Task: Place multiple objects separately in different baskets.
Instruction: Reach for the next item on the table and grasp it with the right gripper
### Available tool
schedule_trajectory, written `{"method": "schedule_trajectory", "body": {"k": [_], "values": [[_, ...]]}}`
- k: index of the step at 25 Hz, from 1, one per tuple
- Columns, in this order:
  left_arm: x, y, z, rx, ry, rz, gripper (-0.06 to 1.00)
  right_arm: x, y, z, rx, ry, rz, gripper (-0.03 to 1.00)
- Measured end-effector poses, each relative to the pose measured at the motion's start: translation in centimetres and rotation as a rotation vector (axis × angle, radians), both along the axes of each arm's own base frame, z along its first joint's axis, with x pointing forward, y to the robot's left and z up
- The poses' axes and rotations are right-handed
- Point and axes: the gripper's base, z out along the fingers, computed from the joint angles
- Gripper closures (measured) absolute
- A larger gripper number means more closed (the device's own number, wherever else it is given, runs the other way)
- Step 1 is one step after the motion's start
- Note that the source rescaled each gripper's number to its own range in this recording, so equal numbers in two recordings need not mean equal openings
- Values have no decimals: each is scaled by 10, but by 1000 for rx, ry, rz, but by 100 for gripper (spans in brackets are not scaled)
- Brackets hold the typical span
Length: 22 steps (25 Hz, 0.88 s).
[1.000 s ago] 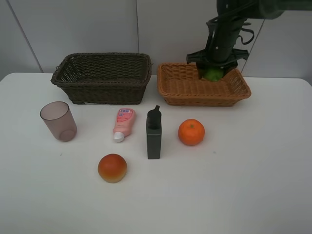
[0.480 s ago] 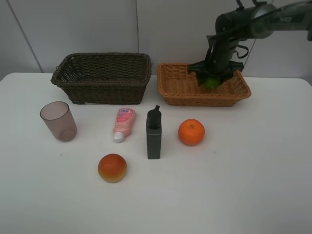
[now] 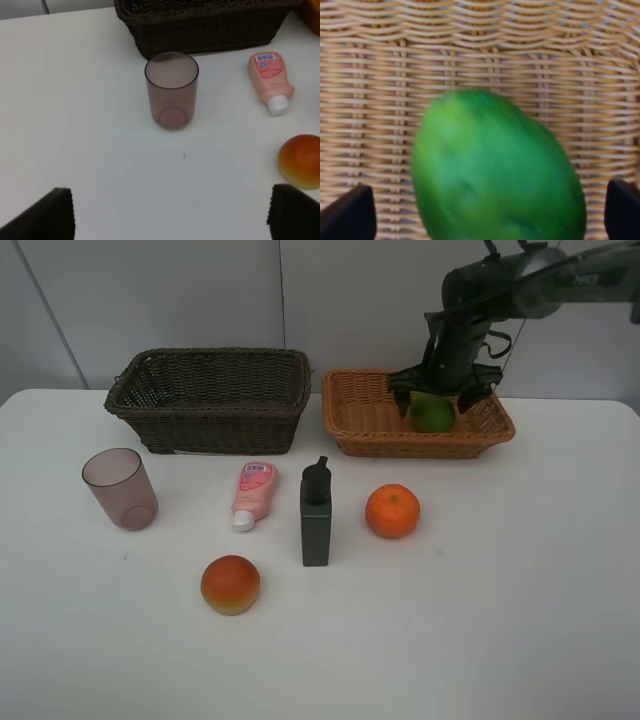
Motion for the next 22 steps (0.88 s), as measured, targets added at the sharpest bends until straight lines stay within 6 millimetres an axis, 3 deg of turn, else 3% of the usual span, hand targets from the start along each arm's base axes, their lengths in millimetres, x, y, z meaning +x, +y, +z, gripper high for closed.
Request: {"method": "schedule_trajectory", "body": {"k": [5,7,16,22], "values": [[0,0,0,0,0,0,-6,-16,-5,47,-7,0,-28,-3],[0,0,0,0,0,0,-6,-27,-3,55,-18,26,-27,-3],[0,0,0,3,0,-1,-6,-92,28,52,40,127,41,-3],[0,0,0,3,0,-1,-6,-130,35,44,101,102,29,-3]]}}
